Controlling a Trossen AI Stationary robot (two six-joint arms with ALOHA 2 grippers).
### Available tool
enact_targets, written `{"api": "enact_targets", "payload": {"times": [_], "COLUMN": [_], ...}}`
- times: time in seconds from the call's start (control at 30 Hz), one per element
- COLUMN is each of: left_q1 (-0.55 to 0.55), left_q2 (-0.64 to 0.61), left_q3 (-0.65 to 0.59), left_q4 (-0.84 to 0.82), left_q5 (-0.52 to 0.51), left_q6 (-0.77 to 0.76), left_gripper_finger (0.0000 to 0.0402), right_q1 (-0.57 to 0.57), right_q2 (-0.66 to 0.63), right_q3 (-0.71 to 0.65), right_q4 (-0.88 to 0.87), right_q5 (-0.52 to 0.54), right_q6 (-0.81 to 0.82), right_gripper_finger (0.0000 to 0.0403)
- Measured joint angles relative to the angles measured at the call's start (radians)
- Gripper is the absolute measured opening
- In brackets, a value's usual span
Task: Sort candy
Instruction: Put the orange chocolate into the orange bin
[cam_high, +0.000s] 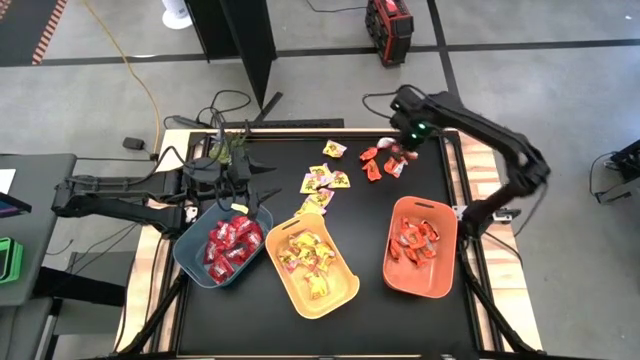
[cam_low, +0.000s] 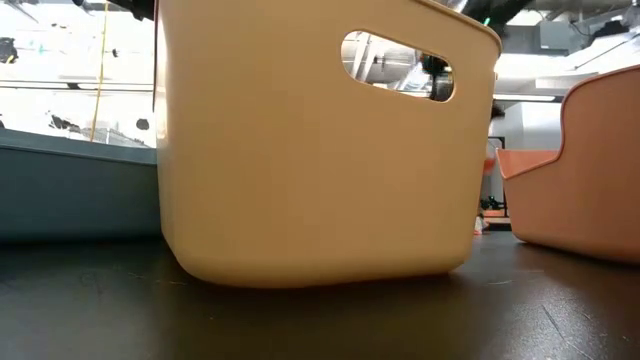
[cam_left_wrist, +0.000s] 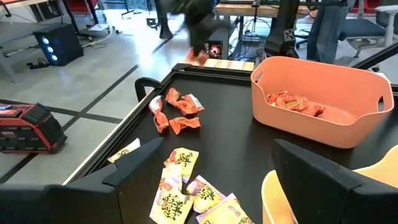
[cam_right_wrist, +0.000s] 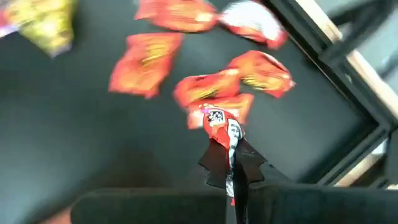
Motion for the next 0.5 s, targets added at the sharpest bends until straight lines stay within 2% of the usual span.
{"api": "enact_targets", "payload": {"times": [0.1, 0.23, 0.37, 0.5], "left_q1": [0.000, 0.000, 0.000, 0.000], "left_q2": [0.000, 0.000, 0.000, 0.000], "left_q3": [0.000, 0.000, 0.000, 0.000], "left_q4": [-0.009, -0.023, -0.015, -0.010], "left_q5": [0.000, 0.000, -0.007, -0.025], "left_q6": [0.000, 0.000, 0.013, 0.016], "left_gripper_finger": [0.0293, 0.0293, 0.0293, 0.0293], "right_q1": [0.104, 0.305, 0.541, 0.769], "right_q2": [-0.124, -0.241, -0.302, -0.297], "right_q3": [-0.008, -0.009, -0.009, -0.009], "right_q4": [-0.024, -0.142, -0.194, -0.207], "right_q5": [-0.098, -0.117, -0.047, 0.049], "right_q6": [-0.001, 0.099, 0.289, 0.511], "right_gripper_finger": [0.0008, 0.0007, 0.0007, 0.0016]}}
